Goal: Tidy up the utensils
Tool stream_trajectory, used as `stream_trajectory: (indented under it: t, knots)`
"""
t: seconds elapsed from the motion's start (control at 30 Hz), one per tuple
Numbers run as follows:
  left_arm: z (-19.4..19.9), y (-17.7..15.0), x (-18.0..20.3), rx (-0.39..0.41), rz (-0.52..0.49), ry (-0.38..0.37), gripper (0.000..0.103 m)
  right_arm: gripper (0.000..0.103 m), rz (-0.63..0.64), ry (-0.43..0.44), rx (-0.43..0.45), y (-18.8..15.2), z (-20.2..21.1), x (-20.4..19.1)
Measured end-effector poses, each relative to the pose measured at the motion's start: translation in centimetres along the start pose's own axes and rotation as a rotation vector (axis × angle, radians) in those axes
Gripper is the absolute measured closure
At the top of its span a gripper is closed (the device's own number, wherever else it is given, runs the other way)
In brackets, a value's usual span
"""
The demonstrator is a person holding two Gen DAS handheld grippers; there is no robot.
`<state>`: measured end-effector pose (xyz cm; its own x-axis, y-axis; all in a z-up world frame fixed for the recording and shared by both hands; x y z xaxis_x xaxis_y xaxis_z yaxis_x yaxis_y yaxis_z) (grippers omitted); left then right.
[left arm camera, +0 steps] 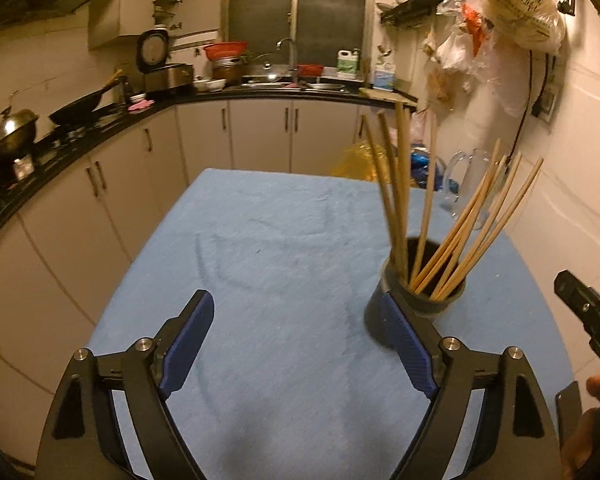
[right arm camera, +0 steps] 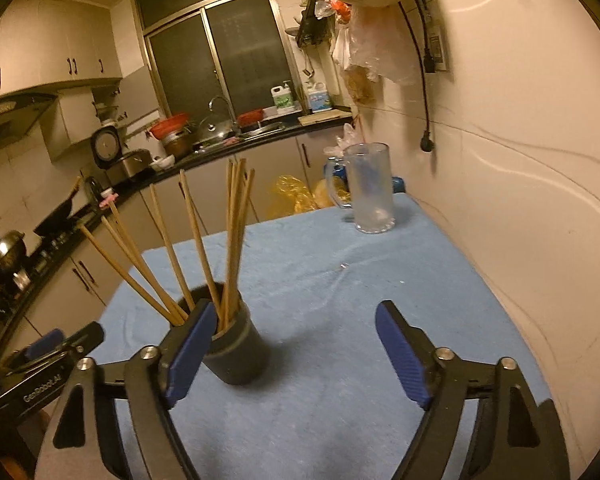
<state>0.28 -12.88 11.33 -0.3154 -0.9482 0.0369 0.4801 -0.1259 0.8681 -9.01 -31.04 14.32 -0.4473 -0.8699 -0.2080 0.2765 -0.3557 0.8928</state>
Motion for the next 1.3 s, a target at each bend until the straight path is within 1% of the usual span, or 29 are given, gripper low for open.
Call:
stream_trajectory:
  t: [0.07,0.17,0.27,0.4,0.53,0.67,0.77,0.9,1.07,1.23,1.3]
  knots:
    - [0.9,-0.8,-0.2,-0.001,-0.005,0.019,0.014,0.013,0.019,-0.018,0.008,-0.6,0.6,-0.1]
    - [2.4,-2.0,-0.7,0.013,-0.028,0.074,0.012,0.011,0.038,-0.029,-0.002,-1.3,1.3,-0.3]
    - [3.5,-2.8,-1.0,0.009,-0.041,0.103,0.007,0.010,0.066,-0.040,0.001,-2.1,2.1,-0.6]
    - [5.0,-3.6,-1.7,0.002,-0.033,0.132,0.006,0.009,0.096,-0.046,0.004,-3.2,3.7,-0.8]
    - [6.7,-4.7,-1.4,-0.005,-0.106,0.182,0.006,0.009,0.110,-0.043,0.002,-4.0,5.3,-0.8]
    - [9.2,-5.8,-0.9,0.037,-0.155,0.239,0.006,0.008,0.122,-0.044,0.029,-4.4,7.7,-0.6]
    - [11.2,-6.7,-0.8,0.064,-0.158,0.247,0.006,0.007,0.116,-0.039,0.039,-5.1,9.6,-0.7]
    - [13.2,-7.7,-0.9,0.081,-0.165,0.265,0.006,0.006,0.112,-0.043,0.023,-6.4,11.5,-0.8]
    - [15.3,-9.3,-1.4,0.110,-0.134,0.294,0.006,0.005,0.090,-0.071,0.029,-8.2,13.2,-0.4]
    - [15.4,-10.8,-1.5,0.097,-0.147,0.321,0.006,0.005,0.121,-0.078,0.011,-9.6,13.0,-0.7]
    - [14.9,-11.1,-1.7,0.080,-0.146,0.318,0.006,0.005,0.126,-0.077,0.009,-9.7,12.8,-0.8]
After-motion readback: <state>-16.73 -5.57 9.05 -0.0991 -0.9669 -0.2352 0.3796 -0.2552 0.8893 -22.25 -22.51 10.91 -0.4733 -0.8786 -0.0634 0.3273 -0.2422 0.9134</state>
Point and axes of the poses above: each gripper's, at about its wrist camera, not at the fingertips, and z roughly against the way its jaws point, x to its right, y to its top, the point moved 3 cm from there along -z, roughly the way its jaws point, and after that the axes turned 9 degrees about x, right-handed, at the moved point
